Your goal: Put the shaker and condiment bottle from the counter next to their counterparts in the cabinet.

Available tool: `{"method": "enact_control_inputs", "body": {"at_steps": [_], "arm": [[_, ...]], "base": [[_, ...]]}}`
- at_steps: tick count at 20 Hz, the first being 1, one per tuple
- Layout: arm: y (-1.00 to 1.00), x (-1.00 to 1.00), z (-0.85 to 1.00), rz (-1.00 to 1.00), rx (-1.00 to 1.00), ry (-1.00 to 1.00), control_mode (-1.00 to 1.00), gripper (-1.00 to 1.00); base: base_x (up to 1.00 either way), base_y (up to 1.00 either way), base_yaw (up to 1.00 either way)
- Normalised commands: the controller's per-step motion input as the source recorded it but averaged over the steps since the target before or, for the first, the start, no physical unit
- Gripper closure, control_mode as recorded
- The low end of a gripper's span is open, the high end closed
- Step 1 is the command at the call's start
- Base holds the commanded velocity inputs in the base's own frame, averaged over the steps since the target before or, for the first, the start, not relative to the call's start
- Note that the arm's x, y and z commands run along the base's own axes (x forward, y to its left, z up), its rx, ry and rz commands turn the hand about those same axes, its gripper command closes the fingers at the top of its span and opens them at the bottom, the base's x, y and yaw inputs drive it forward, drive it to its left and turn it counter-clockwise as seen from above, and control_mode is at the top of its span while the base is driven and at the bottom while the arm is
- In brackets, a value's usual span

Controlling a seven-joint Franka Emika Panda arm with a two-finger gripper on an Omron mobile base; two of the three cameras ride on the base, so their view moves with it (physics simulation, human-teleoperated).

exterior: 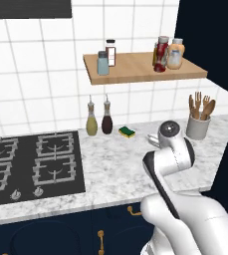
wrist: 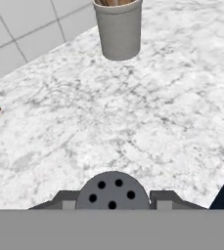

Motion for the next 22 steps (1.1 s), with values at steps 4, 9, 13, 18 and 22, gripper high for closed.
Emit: {"method": "enact_control_inputs", "body": {"at_steps": [4, 9, 13, 18, 22], "arm": [[0.71, 0.0, 0.33, 0.47, 0.0, -0.01, -1.0, 1.0], [0.68, 0.0, 0.61, 0.39, 0.0, -0.09, -1.0, 1.0], [0.49, 0.0, 0.88, 0.28, -0.03, -0.13, -1.0, 1.0], [0.2, -0.11, 0.91, 0.17, -0.11, -0.16, -1.0, 1.0], [0.06, -0.16, 0.97, 0.13, -0.11, -0.16, -1.0, 1.0]], "base": [[0.0, 0.0, 0.0], [0.0, 0.0, 0.0], [0.0, 0.0, 0.0], [0.0, 0.0, 0.0], [0.0, 0.0, 0.0]]}}
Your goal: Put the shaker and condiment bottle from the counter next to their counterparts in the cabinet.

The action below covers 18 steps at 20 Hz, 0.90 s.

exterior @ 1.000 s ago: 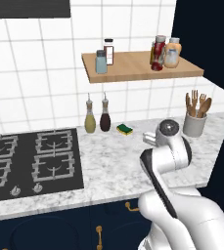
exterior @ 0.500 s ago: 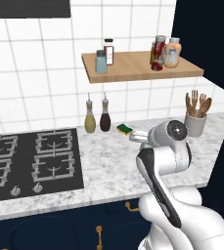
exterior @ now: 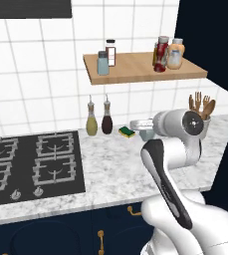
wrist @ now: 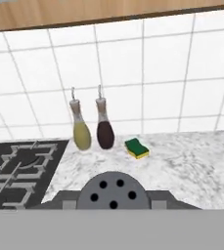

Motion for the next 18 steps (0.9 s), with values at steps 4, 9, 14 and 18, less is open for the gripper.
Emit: {"method": "enact_control_inputs", "body": {"at_steps": [4, 9, 14, 18], "arm": [[0.07, -0.11, 0.89, 0.1, -0.13, -0.13, -1.0, 1.0], [0.04, -0.12, 0.85, 0.05, -0.17, -0.06, -1.0, 1.0], [0.0, -0.09, 0.79, 0.02, -0.15, 0.0, -1.0, 1.0], [0.0, -0.05, 0.74, 0.02, -0.11, 0.0, -1.0, 1.0]], "base": [[0.0, 0.0, 0.0], [0.0, 0.0, 0.0], [0.0, 0.0, 0.0], [0.0, 0.0, 0.0]]}}
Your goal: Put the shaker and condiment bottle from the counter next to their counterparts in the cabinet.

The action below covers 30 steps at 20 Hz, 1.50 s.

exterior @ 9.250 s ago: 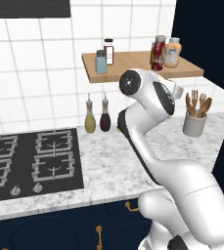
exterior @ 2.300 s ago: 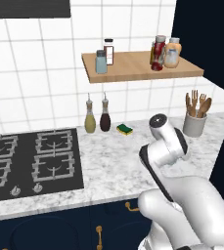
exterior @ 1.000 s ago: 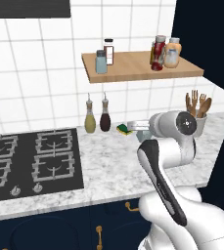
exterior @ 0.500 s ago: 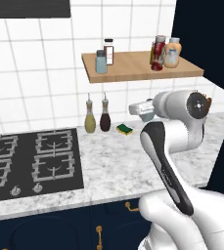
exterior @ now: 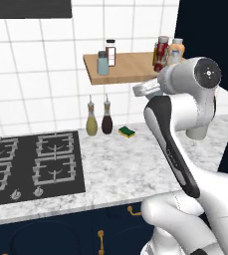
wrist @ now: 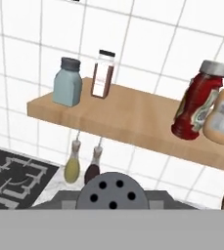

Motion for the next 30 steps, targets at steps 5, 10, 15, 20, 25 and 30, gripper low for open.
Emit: {"method": "enact_control_inputs", "body": {"at_steps": [5, 10, 15, 20, 25, 30], "arm": [[0.01, 0.12, 0.58, 0.14, 0.02, 0.0, -1.0, 1.0], [0.04, 0.09, 0.4, 0.02, 0.04, -0.01, -1.0, 1.0], [0.01, 0.18, 0.0, 0.0, 0.0, 0.05, -1.0, 1.0], [0.01, 0.54, 0.04, 0.0, 0.06, 0.14, -1.0, 1.0], [0.0, 0.35, 0.3, 0.0, 0.08, 0.05, -1.0, 1.0], [0.08, 0.12, 0.06, 0.0, 0.0, 0.01, -1.0, 1.0]], "base": [[0.0, 0.0, 0.0], [0.0, 0.0, 0.0], [0.0, 0.0, 0.0], [0.0, 0.0, 0.0], [0.0, 0.0, 0.0], [0.0, 0.0, 0.0]]}}
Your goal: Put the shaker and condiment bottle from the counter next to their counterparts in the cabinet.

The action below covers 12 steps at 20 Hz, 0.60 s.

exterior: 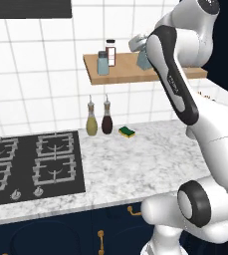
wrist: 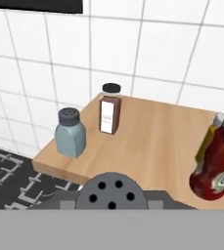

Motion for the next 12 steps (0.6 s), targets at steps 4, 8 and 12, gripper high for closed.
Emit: {"method": "enact_control_inputs", "body": {"at_steps": [4, 8, 12], "arm": [[0.2, 0.44, 0.0, 0.03, 0.0, 0.05, -1.0, 1.0], [0.03, 0.32, 0.0, 0.04, 0.02, 0.04, -1.0, 1.0], [0.0, 0.18, -0.1, 0.07, 0.0, 0.02, -1.0, 1.0]], "base": [[0.0, 0.0, 0.0], [0.0, 0.0, 0.0], [0.0, 0.0, 0.0]]}}
